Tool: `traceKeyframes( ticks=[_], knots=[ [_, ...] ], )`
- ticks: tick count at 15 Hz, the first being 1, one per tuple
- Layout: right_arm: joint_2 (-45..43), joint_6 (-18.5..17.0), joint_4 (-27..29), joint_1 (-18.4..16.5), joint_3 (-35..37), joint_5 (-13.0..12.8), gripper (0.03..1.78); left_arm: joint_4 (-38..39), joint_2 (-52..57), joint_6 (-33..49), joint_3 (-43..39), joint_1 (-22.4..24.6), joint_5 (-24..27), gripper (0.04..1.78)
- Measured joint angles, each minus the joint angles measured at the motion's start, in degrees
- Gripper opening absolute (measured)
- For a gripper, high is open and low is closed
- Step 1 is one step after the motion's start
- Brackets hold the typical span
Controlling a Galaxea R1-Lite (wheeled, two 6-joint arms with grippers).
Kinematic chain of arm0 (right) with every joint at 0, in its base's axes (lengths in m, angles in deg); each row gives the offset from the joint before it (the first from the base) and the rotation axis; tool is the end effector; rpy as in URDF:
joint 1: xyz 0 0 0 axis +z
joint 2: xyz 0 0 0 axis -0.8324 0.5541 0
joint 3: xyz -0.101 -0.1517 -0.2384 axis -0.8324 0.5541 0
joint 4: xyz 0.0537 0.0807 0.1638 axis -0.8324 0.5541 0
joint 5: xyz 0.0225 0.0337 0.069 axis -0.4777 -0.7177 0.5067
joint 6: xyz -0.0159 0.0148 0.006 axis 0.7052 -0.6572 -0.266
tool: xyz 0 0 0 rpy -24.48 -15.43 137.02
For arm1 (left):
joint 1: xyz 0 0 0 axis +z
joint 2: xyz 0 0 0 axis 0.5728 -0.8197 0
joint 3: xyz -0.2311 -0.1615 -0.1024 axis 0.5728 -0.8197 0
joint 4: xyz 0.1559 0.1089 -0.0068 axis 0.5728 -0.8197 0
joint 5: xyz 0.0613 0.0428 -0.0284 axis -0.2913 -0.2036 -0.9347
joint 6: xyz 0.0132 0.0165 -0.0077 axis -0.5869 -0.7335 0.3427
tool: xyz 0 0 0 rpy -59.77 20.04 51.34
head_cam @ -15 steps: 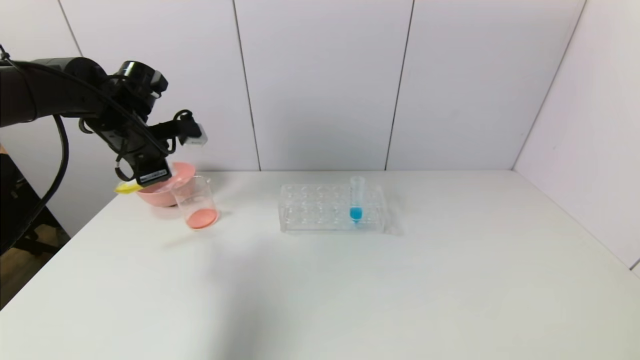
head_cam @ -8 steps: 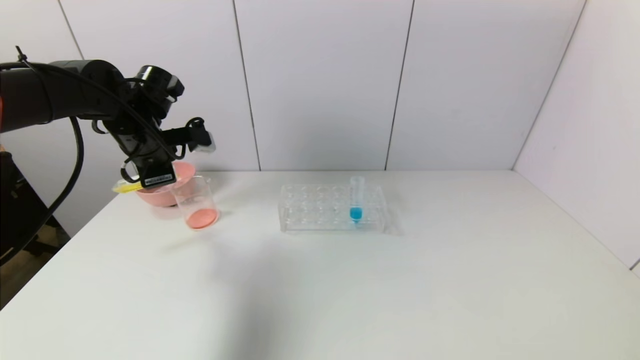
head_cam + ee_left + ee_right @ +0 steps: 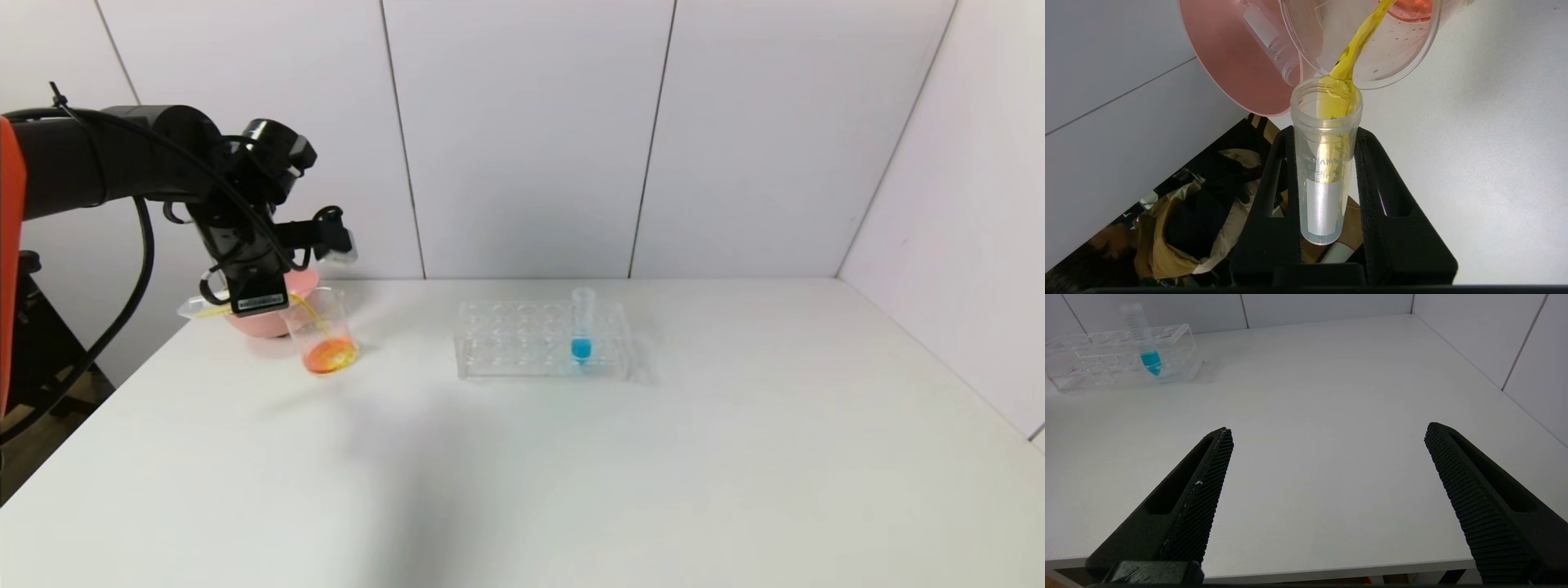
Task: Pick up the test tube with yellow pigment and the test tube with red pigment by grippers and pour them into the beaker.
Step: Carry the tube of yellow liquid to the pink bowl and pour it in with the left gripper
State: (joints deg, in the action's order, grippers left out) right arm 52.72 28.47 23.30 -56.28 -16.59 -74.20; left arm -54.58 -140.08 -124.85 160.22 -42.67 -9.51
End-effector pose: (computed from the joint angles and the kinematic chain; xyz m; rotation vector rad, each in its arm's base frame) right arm -0.0227 -0.0009 0.0760 0.0933 -0.0040 -0.0365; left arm 0.3864 -0.0429 0.2361 1.2192 1.0084 -0.2352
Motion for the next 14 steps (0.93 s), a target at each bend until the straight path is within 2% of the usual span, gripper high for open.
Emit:
traceKeyframes(
  ticks=[4,10,14],
  knots=[
    [0.0,0.0,0.0,0.0,0.0,0.0,1.71,-1.2,-0.3,-0.8,0.0,-0.3,-1.9,0.43],
    [0.0,0.0,0.0,0.0,0.0,0.0,1.71,-1.2,-0.5,-2.0,0.0,-3.0,-8.4,0.43],
    [0.0,0.0,0.0,0.0,0.0,0.0,1.71,-1.9,-0.6,-2.0,0.0,-4.3,-9.2,0.43]
  ],
)
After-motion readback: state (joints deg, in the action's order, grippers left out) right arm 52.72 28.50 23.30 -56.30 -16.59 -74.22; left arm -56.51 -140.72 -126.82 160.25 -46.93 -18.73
